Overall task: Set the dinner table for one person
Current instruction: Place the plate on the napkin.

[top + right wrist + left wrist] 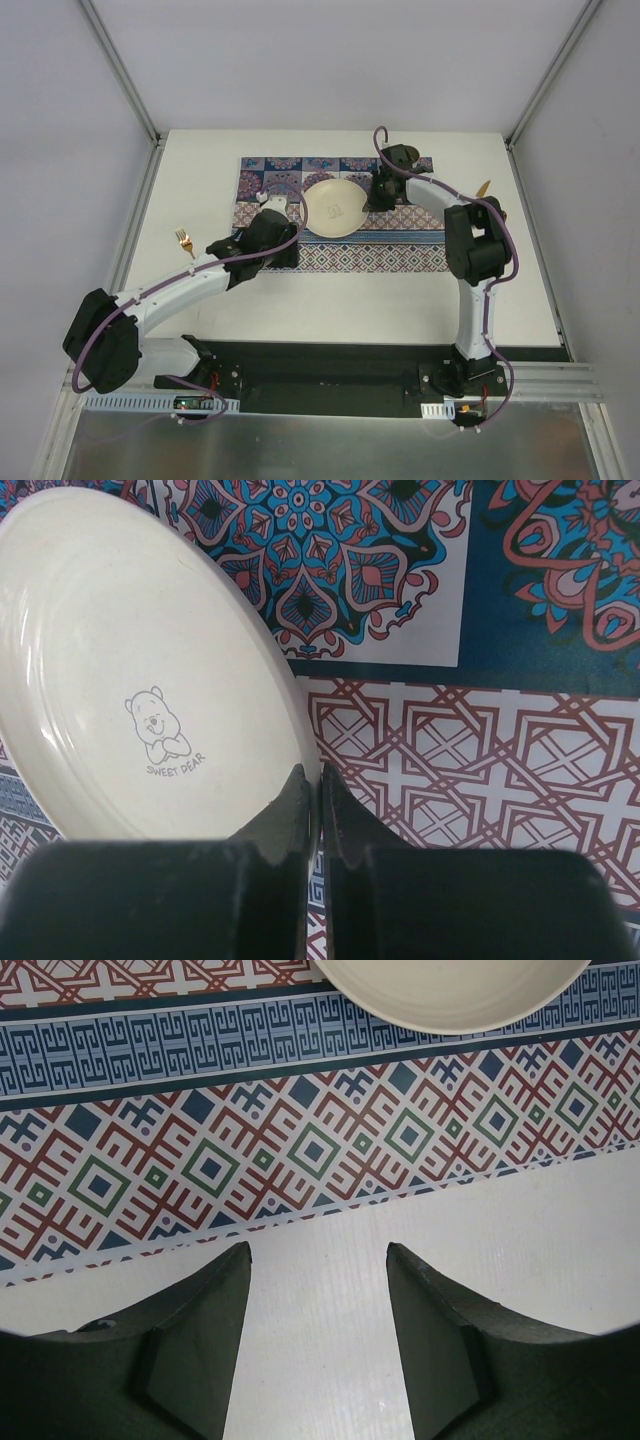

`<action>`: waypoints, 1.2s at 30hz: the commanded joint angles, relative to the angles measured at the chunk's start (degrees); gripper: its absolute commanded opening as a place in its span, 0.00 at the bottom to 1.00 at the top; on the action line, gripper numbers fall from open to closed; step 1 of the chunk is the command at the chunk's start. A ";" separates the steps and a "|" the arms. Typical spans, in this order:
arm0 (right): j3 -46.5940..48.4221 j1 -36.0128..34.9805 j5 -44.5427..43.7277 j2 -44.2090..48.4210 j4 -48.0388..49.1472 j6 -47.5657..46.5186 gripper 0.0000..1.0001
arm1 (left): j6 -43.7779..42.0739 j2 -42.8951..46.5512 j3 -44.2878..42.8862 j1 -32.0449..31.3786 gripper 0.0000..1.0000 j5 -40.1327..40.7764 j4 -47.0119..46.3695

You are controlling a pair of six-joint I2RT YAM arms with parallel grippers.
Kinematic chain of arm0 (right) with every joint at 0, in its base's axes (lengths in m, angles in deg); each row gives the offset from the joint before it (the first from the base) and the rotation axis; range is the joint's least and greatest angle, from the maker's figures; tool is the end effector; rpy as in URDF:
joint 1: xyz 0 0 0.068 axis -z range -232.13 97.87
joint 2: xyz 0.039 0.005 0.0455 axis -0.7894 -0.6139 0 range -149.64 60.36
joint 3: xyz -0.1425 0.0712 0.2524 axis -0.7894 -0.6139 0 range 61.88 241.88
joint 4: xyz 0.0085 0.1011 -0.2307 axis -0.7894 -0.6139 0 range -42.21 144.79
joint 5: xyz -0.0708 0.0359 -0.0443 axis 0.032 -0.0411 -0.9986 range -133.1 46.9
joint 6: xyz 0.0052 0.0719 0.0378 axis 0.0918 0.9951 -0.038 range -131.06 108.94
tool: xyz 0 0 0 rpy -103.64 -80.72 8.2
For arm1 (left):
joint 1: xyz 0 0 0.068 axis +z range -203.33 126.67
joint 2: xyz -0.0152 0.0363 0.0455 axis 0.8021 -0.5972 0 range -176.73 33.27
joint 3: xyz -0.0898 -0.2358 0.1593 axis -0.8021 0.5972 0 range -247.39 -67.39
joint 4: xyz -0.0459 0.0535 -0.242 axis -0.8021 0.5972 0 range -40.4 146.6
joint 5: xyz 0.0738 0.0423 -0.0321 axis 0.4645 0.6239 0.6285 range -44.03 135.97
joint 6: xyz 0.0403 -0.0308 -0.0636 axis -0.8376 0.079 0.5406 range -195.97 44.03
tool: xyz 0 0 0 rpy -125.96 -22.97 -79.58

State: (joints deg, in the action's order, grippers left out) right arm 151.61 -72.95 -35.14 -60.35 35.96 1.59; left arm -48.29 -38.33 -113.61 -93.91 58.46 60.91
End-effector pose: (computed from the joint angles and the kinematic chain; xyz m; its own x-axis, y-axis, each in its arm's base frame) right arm 0.4577 0.1845 0.1838 -0.7919 -0.0691 -0.6067 -0.2686 0.9317 0.2446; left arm 0.2233 -0.1712 0.2572 -0.6357 -0.0528 -0.7701 0.2349 0.9371 -0.2581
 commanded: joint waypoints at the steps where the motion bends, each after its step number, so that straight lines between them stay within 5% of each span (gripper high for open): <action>1: 1.32 0.34 1.09 -0.41 1.42 0.89 0.01 | -0.35 -0.74 -0.45 -0.38 0.56 0.43 -0.94; 12: 0.62 1.22 1.96 -0.41 2.66 1.07 0.01 | -0.44 -1.71 -0.54 -0.38 0.56 0.69 -1.47; 22: -1.75 1.48 3.11 0.29 4.15 2.30 0.29 | -0.61 -2.15 -0.19 -0.20 0.56 0.60 -1.99; 36: -5.27 1.39 3.46 2.49 5.65 3.62 0.32 | -0.35 -1.45 1.22 0.15 0.56 0.25 -2.87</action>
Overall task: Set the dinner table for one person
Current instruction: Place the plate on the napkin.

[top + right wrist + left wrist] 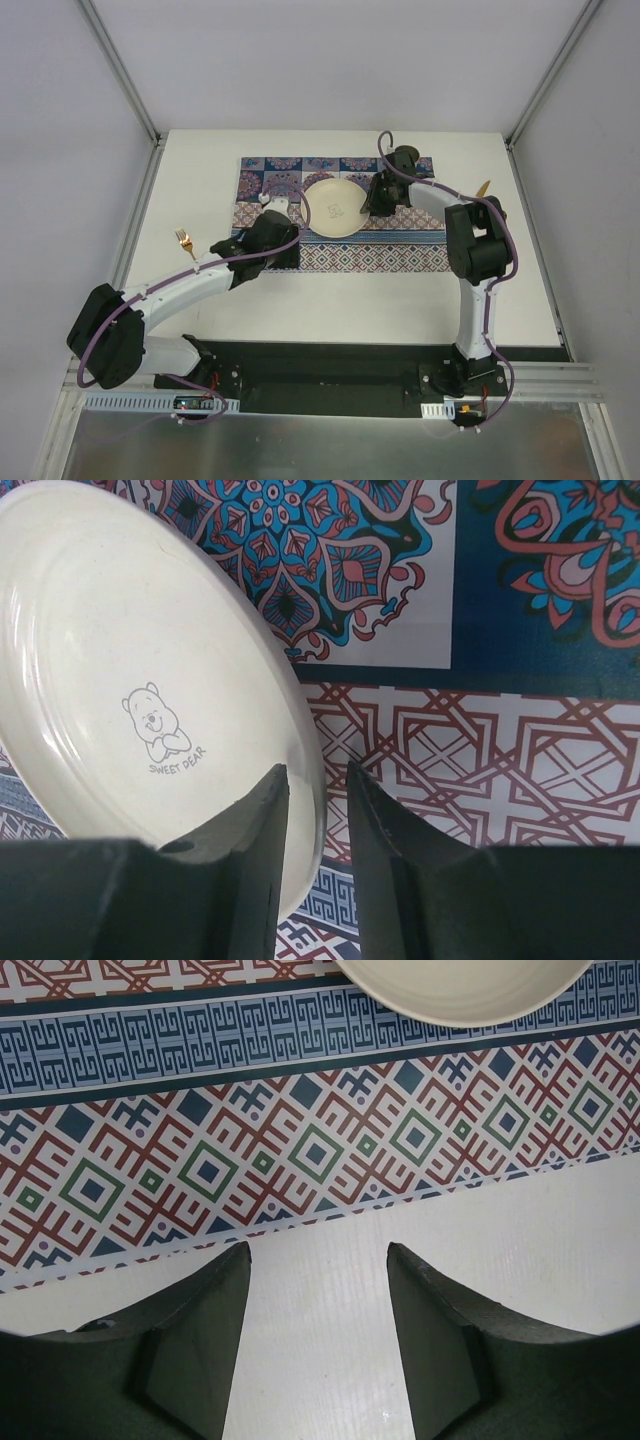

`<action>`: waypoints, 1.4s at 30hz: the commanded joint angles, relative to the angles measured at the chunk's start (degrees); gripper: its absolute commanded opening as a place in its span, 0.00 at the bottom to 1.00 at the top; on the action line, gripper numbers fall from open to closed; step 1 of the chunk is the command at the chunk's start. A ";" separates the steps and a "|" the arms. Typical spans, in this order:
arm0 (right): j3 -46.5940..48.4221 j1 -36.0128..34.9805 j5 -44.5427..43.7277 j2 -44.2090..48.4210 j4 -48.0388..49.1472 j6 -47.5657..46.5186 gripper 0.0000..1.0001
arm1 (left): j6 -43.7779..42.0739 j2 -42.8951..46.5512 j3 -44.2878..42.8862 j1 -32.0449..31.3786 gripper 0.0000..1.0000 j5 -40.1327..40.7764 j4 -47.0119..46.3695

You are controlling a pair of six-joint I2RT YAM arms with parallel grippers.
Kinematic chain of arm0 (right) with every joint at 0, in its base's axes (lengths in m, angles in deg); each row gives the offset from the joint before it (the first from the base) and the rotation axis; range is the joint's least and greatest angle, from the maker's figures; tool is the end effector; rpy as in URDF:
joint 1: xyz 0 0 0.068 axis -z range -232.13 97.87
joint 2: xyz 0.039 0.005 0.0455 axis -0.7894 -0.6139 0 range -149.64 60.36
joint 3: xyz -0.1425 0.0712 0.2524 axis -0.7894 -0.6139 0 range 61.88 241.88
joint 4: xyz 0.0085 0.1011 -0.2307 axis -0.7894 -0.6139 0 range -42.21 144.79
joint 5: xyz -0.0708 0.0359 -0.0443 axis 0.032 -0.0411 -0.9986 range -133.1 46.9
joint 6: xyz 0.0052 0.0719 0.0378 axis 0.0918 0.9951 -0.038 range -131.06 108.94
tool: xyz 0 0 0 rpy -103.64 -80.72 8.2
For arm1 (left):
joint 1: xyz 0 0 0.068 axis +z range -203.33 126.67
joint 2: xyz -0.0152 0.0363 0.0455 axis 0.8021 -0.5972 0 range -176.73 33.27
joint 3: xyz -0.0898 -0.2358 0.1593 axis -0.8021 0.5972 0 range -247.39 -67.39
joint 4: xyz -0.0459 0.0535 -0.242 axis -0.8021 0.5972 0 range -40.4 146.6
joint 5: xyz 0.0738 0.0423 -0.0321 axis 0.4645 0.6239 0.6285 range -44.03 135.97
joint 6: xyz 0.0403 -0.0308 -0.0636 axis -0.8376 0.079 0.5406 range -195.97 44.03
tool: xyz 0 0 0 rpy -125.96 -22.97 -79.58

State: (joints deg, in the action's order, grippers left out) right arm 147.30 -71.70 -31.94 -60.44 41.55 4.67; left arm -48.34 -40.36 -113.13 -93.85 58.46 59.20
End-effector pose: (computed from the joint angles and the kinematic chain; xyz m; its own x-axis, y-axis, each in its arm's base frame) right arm 0.4568 0.1769 0.1684 -0.8022 -0.0028 -0.5971 -0.2408 0.9166 0.3191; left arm 0.2283 -0.1751 0.2483 -0.6436 -0.0457 -0.7640 0.2317 0.9397 -0.2514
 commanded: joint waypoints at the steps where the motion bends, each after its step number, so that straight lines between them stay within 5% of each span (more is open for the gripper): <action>1: -1.05 0.06 0.18 2.67 -0.04 0.53 0.32 | -0.30 0.59 0.91 0.08 0.56 0.25 -1.17; 7: -1.14 -0.11 -0.08 3.02 0.05 0.80 0.29 | -0.13 0.94 1.44 0.08 0.56 0.25 -1.52; 14: -1.67 -0.55 -1.05 3.28 0.05 1.67 0.01 | 0.13 0.94 1.97 0.08 0.56 0.08 -1.52; 30: -11.95 -3.54 -8.69 8.82 5.58 12.66 0.01 | -0.21 4.10 5.04 0.08 0.56 -1.77 -2.22; 42: -7.39 -6.44 -16.78 5.40 5.06 20.13 0.01 | -0.74 6.74 7.59 0.08 0.56 -1.86 -2.93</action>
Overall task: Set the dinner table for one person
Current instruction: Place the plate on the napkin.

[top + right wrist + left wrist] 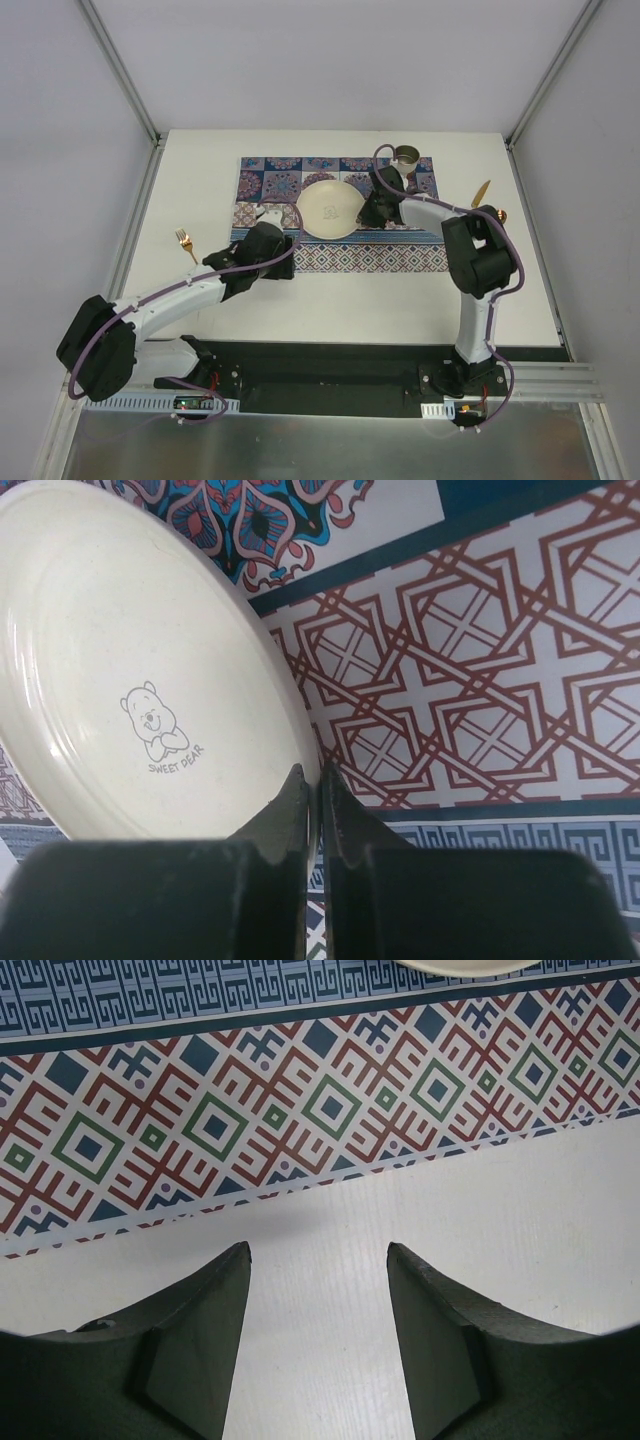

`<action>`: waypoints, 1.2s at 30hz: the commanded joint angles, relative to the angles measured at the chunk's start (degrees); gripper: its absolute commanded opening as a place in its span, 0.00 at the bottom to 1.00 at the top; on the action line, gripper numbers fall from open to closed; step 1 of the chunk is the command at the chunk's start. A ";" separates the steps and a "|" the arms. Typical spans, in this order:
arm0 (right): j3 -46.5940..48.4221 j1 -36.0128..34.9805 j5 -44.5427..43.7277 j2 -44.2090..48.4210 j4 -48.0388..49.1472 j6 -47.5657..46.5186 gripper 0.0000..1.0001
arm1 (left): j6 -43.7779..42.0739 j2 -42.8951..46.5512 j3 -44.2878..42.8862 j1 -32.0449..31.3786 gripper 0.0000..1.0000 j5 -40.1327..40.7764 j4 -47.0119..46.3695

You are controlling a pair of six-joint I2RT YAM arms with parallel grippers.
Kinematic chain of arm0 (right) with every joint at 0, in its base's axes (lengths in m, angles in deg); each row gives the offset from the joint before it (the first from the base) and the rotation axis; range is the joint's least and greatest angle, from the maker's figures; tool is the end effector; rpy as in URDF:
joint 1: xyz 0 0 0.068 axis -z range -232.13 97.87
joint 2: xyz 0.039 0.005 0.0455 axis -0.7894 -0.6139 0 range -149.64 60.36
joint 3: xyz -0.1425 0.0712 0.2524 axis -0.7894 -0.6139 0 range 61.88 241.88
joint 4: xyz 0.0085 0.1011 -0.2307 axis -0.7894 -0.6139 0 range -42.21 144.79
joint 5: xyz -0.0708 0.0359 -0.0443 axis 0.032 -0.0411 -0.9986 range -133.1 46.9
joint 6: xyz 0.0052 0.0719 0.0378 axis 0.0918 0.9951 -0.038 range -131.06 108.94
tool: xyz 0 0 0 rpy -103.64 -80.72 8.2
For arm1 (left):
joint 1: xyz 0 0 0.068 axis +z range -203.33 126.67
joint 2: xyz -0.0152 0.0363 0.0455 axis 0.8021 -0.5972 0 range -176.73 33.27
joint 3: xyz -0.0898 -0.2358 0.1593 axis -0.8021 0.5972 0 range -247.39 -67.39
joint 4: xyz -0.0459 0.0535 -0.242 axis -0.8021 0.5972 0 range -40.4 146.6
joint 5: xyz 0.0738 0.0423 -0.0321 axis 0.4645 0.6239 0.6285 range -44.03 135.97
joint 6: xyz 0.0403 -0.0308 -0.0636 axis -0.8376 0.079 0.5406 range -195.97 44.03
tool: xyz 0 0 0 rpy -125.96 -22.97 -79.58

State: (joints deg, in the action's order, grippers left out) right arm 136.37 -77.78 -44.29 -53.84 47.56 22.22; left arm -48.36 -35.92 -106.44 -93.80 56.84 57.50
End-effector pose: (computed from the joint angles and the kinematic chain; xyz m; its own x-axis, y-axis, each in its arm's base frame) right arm 0.4124 0.1964 0.1688 -0.7810 0.2336 -0.5793 0.0102 0.9321 0.3621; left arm 0.2087 -0.1607 0.2306 -0.6584 -0.0366 -0.7517 0.2473 0.9328 -0.2621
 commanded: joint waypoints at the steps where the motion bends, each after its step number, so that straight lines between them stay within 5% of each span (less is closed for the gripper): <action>1: 3.98 -0.37 -4.52 -1.73 -1.39 2.58 0.01 | -0.90 2.65 1.25 0.04 0.56 0.02 -1.22; 23: 4.16 0.16 -5.05 -2.09 -2.09 0.83 0.01 | -1.60 2.83 1.87 0.21 0.56 1.69 -1.40; 30: 3.90 0.16 -4.61 -1.21 -2.09 0.47 0.50 | -1.69 2.39 1.87 0.21 0.56 1.87 -1.40; 36: 4.51 0.16 -3.82 1.77 -3.75 -0.40 0.56 | -1.60 1.86 1.78 0.39 0.56 2.57 -1.40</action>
State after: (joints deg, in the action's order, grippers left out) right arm 139.78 -77.98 -46.74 -55.59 47.93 23.27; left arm -49.34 -33.91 -104.87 -93.78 57.13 57.30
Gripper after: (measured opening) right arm 0.558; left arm 0.560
